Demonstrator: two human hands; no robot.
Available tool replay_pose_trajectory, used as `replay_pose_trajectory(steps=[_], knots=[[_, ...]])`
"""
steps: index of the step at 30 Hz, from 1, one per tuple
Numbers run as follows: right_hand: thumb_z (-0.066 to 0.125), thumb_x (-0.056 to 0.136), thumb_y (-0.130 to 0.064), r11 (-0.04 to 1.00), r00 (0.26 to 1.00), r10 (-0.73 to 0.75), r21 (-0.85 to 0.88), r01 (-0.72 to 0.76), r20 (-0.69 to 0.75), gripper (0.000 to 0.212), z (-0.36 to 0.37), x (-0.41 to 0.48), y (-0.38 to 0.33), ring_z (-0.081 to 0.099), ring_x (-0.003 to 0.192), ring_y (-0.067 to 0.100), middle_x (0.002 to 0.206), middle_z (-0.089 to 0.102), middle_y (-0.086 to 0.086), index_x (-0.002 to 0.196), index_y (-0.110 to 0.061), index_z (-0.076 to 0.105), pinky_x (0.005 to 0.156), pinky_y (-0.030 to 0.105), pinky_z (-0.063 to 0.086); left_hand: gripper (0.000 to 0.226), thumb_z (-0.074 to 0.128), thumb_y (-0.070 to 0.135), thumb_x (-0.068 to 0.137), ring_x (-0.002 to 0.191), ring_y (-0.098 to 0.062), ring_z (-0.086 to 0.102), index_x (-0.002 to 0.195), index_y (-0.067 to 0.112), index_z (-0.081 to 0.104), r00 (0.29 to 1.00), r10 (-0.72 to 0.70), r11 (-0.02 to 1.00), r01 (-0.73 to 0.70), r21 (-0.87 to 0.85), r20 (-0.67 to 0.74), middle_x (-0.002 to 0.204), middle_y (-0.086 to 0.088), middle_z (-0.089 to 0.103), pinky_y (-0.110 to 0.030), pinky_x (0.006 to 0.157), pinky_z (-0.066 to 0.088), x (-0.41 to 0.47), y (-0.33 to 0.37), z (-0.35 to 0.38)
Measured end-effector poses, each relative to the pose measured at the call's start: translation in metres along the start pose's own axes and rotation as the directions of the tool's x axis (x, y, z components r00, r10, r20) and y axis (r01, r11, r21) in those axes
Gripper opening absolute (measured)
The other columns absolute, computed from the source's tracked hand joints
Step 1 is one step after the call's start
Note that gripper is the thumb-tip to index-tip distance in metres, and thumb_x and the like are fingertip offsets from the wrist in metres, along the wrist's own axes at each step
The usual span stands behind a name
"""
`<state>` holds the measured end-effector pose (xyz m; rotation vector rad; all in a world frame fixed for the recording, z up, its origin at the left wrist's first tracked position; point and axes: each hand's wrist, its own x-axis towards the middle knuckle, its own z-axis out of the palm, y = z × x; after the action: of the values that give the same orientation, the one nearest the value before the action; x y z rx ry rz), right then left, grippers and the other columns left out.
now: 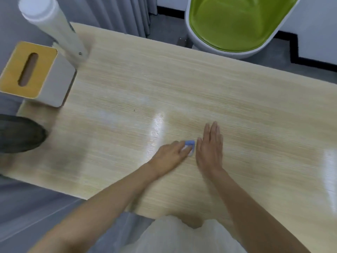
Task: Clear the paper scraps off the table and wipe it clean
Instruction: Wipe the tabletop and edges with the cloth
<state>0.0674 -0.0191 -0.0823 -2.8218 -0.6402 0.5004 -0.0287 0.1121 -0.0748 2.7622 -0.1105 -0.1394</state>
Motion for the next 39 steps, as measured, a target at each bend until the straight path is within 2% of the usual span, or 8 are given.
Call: replay_pose_trajectory(steps=[4,11,16,19,24,31,35,39], knots=[[0.026,0.102,-0.026,0.999,1.0,-0.027,-0.036,0.027,-0.001,0.057,-0.001,0.008,-0.009,-0.007,0.147,0.023,0.159,-0.006,0.012,0.151,-0.008,0.005,0.119,0.038,-0.003,0.034,0.061,0.009,0.079,0.068,-0.027,0.055,0.112,0.015,0.055,0.981,0.137,0.977,-0.111,0.183,-0.138,0.086,-0.009,0.056,-0.029,0.042,0.037,0.001,-0.078,-0.018],[0.022,0.102,-0.031,0.996,0.995,-0.047,-0.069,0.053,0.083,0.059,-0.001,0.007,-0.009,-0.013,0.146,0.022,0.159,-0.012,0.011,0.151,-0.009,-0.003,0.119,0.04,-0.004,0.029,0.057,0.009,0.086,0.072,-0.022,0.048,0.114,0.016,0.06,0.722,-0.614,0.783,0.608,-0.13,-0.319,0.093,-0.006,0.05,-0.029,0.053,0.035,0.01,-0.075,-0.037],[0.026,0.102,-0.03,0.996,0.995,-0.062,-0.057,0.067,0.081,0.06,-0.003,0.009,-0.009,-0.008,0.147,0.025,0.159,-0.008,0.014,0.151,-0.007,0.001,0.119,0.042,-0.002,0.053,0.068,0.005,0.073,0.063,-0.026,0.055,0.121,0.015,0.048,0.987,0.039,0.993,-0.021,0.113,-0.156,0.09,-0.008,0.047,-0.027,0.039,0.041,-0.055,-0.051,-0.006],[0.025,0.102,-0.031,0.996,0.994,-0.074,-0.046,0.078,0.085,0.059,-0.003,0.007,-0.005,-0.009,0.147,0.024,0.159,-0.009,0.013,0.151,-0.008,0.0,0.12,0.042,-0.001,0.036,0.057,0.011,0.083,0.064,-0.027,0.055,0.118,0.015,0.051,0.965,-0.123,0.98,0.155,0.127,-0.23,0.085,-0.011,0.053,-0.029,0.04,0.042,-0.044,-0.093,-0.029],[0.023,0.102,-0.031,0.994,0.993,-0.094,-0.056,0.099,0.075,0.059,-0.007,0.009,-0.005,-0.011,0.146,0.025,0.158,-0.011,0.014,0.151,-0.008,-0.001,0.12,0.042,-0.001,0.027,0.042,0.014,0.097,0.085,-0.023,0.048,0.121,0.013,0.053,0.378,-0.871,0.475,0.808,-0.347,-0.313,0.1,-0.007,0.048,-0.028,0.064,0.03,0.01,-0.096,-0.039],[0.024,0.102,-0.03,0.987,0.986,-0.151,-0.044,0.154,0.068,0.059,-0.016,0.035,-0.015,-0.009,0.147,0.024,0.158,-0.009,0.014,0.151,-0.008,0.0,0.12,0.04,-0.003,0.038,0.042,0.016,0.086,0.062,-0.016,0.036,0.123,0.016,0.048,0.879,-0.342,0.936,0.351,-0.037,-0.333,0.083,-0.007,0.049,-0.02,0.044,0.026,-0.034,-0.038,-0.008],[0.025,0.102,-0.031,0.987,0.986,-0.15,-0.048,0.154,0.079,0.059,-0.021,0.059,-0.026,-0.01,0.147,0.023,0.158,-0.01,0.014,0.151,-0.009,0.0,0.12,0.039,-0.003,0.042,0.065,-0.001,0.072,0.055,-0.027,0.046,0.113,0.007,0.06,0.815,-0.456,0.861,0.506,0.054,-0.358,0.078,-0.012,0.048,-0.025,0.038,0.03,-0.023,-0.091,-0.032],[0.025,0.102,-0.03,0.989,0.988,-0.14,-0.031,0.142,0.065,0.059,-0.022,0.088,-0.041,-0.009,0.147,0.025,0.158,-0.009,0.015,0.151,-0.008,0.002,0.12,0.04,-0.002,0.041,0.064,-0.009,0.068,0.057,-0.036,0.053,0.108,-0.002,0.061,0.575,-0.739,0.631,0.774,-0.06,-0.35,0.089,-0.024,0.051,-0.032,0.047,0.029,0.014,-0.16,-0.068]])
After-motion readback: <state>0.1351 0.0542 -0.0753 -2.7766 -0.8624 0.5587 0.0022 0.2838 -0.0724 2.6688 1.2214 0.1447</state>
